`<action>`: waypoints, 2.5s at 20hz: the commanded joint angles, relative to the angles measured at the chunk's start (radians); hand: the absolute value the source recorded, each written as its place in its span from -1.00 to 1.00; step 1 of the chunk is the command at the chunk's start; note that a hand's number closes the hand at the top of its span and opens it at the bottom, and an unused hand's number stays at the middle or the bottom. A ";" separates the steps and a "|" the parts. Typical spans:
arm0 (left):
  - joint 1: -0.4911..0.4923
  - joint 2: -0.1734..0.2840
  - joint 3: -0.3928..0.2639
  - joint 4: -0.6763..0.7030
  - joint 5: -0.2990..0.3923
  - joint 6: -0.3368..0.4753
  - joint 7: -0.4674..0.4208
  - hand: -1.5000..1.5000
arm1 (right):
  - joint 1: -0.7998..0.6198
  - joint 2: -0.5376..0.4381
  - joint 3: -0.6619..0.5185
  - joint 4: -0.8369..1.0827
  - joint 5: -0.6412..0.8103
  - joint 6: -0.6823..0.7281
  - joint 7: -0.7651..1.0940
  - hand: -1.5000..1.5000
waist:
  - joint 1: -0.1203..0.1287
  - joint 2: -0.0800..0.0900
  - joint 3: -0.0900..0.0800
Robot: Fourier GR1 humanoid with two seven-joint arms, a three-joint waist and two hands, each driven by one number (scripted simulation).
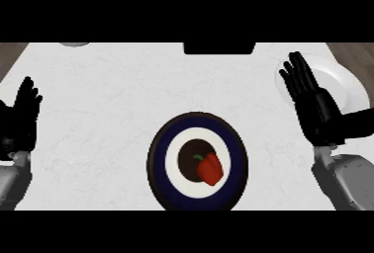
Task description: Pick the bell pepper from the plate and place it in the plate
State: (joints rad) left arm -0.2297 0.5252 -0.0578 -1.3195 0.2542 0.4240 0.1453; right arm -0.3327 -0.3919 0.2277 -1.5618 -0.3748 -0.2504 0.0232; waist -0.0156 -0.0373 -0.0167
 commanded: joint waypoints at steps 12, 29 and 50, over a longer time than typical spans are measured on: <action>-0.161 -0.069 -0.300 -0.243 -0.029 -0.327 -0.163 0.00 | -0.302 -0.133 0.557 0.254 0.172 0.628 0.459 -1.00 | 0.171 0.060 0.012; -0.016 0.007 -0.190 -0.281 -0.004 -0.388 -0.210 0.00 | -0.799 0.285 0.496 0.810 -0.013 1.105 0.885 -1.00 | 0.052 0.041 0.016; 0.053 -0.029 -0.165 -0.371 -0.060 -0.415 -0.187 0.00 | -0.997 0.375 0.482 1.280 0.082 1.295 0.760 -1.00 | 0.056 0.046 0.017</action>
State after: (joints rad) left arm -0.2109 0.4861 -0.2358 -1.6318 0.1977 0.0139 -0.0590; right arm -1.3277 -0.0339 0.7140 -0.3308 -0.3217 0.9741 0.7818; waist 0.0341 0.0088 -0.0005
